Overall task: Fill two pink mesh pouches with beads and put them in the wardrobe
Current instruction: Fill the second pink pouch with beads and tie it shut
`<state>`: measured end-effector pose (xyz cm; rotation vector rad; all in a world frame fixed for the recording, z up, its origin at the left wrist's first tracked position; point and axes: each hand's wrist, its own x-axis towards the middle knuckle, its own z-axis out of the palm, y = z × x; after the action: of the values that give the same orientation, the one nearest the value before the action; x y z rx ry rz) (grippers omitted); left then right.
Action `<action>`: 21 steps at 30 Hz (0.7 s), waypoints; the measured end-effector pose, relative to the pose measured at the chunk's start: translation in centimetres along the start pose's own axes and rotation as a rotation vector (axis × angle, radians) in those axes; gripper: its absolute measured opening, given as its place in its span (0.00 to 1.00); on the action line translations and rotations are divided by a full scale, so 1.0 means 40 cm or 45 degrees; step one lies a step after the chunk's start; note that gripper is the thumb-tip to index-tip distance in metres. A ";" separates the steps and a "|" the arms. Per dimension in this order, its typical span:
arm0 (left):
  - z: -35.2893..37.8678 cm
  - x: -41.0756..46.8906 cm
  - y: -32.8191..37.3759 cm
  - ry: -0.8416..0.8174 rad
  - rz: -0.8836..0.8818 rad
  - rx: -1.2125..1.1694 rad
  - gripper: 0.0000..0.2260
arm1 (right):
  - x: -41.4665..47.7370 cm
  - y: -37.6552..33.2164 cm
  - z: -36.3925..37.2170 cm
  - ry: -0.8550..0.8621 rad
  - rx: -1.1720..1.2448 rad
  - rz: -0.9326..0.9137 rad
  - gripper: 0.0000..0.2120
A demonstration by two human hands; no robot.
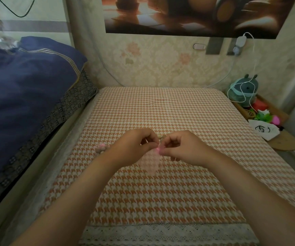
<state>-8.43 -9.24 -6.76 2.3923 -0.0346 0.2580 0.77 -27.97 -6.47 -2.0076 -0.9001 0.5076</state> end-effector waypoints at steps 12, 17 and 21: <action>0.008 -0.008 -0.008 -0.237 -0.041 0.019 0.05 | -0.016 -0.001 -0.003 0.021 -0.616 -0.141 0.02; 0.015 -0.013 -0.017 -0.335 -0.067 -0.103 0.05 | -0.019 -0.002 0.000 0.017 -0.537 -0.152 0.03; 0.017 -0.009 -0.012 -0.241 -0.018 -0.042 0.01 | -0.019 -0.009 0.001 0.012 -0.383 -0.121 0.04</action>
<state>-8.61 -9.34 -7.65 2.3761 -0.1085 0.0230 0.09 -28.38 -6.19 -2.2199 -1.1139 0.3235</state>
